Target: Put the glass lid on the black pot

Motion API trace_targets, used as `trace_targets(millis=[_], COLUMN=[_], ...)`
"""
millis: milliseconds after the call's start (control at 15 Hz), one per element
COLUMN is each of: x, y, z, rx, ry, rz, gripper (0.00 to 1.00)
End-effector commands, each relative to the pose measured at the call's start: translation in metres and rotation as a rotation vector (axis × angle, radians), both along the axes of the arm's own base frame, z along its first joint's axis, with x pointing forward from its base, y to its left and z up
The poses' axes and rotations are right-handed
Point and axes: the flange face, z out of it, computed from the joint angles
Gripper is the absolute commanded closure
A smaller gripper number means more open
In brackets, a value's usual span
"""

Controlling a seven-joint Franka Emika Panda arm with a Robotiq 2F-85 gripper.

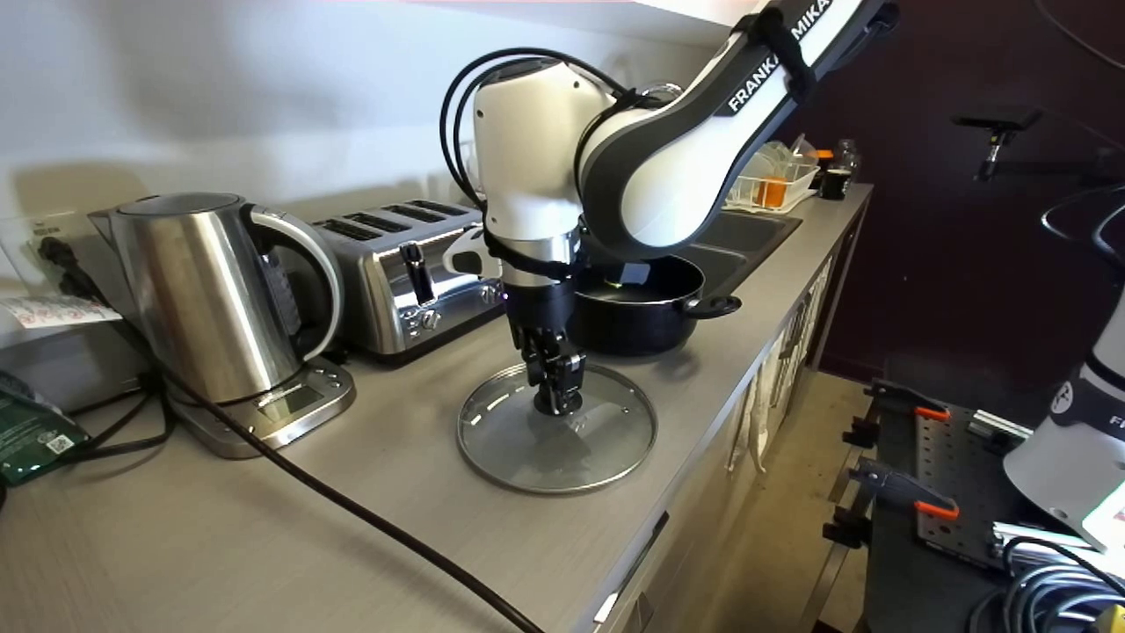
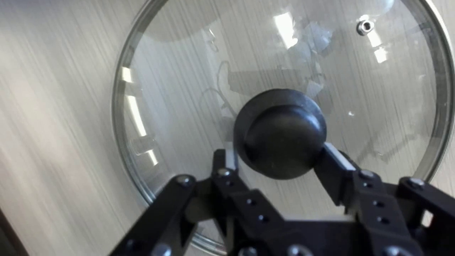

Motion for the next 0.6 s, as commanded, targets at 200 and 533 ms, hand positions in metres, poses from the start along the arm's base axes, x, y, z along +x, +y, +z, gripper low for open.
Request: trace_targets(millis=[200,533], x=[0.003,-0.006], y=[0.004,0.014], z=[0.007,0.022], rx=[0.020,0.038], ry=[0.022,0.011], rz=[0.016,0.044], gripper=[0.77,0.77])
